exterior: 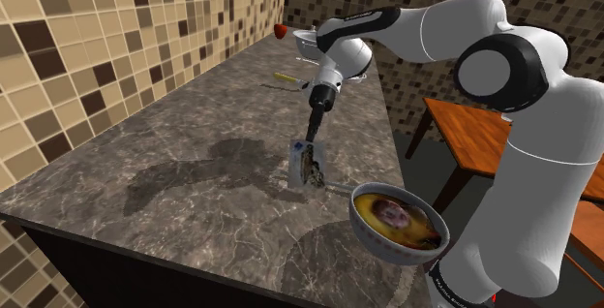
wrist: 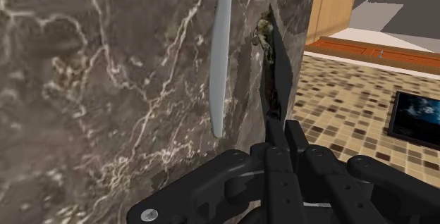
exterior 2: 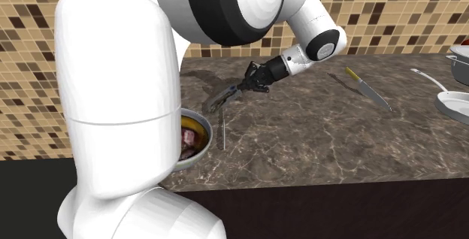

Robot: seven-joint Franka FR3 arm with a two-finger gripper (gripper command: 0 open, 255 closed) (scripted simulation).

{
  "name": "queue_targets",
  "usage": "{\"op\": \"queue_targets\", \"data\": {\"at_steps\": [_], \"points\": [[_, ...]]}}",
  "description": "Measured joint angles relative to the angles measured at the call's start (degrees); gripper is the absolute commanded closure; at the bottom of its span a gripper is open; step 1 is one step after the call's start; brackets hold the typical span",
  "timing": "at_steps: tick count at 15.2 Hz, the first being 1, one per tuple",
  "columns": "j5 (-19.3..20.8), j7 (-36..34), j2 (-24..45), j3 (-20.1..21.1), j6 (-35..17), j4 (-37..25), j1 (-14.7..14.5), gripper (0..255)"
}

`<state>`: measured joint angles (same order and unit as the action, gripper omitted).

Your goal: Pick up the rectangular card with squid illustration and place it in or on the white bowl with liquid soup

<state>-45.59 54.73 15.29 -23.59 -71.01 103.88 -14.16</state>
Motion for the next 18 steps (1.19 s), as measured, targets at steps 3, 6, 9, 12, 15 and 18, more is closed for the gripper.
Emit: {"op": "queue_targets", "data": {"at_steps": [3, 6, 9, 12, 15, 18], "points": [[-0.11, -1.5, -0.88, -0.08, 1.45, -1.22, 0.08, 255], [-0.16, -2.78, -1.84, -0.15, 2.65, -2.04, 0.1, 255], [-0.33, -4.09, -2.57, -0.22, 3.96, -3.16, 0.2, 255], [-0.77, -5.68, -2.83, -0.26, 5.64, -5.15, 0.39, 255], [-1.09, -7.07, -3.5, -0.29, 6.88, -6.31, 0.45, 255], [-1.52, -8.48, -3.82, -0.37, 8.45, -8.03, 0.67, 255]]}}
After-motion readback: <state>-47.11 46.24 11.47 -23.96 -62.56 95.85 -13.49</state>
